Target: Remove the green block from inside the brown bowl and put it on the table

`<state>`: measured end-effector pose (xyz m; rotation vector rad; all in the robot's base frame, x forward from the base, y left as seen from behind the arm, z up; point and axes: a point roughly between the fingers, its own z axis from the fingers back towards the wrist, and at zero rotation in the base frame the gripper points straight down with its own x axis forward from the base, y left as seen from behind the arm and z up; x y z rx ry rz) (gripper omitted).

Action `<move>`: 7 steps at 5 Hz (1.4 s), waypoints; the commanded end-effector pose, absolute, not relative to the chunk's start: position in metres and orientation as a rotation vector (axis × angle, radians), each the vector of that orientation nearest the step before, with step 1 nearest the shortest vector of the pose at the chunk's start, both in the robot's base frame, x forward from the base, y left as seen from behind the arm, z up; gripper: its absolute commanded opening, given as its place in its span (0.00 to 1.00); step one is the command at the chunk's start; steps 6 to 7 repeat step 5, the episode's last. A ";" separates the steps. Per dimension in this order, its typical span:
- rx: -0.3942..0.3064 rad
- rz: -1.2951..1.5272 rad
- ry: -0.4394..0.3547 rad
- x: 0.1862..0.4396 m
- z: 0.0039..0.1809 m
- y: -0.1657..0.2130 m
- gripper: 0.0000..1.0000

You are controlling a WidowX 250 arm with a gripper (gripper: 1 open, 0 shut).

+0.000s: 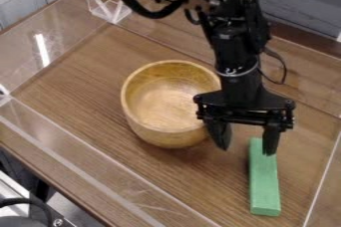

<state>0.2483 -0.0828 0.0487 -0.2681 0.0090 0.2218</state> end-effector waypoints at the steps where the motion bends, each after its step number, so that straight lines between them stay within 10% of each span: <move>1: -0.279 0.232 -0.030 0.256 0.052 -0.083 1.00; 4: -0.278 0.254 -0.035 0.258 0.033 -0.084 1.00; 5: -0.278 0.259 -0.036 0.258 0.027 -0.085 0.00; 7: -0.278 0.259 -0.036 0.258 0.027 -0.085 0.00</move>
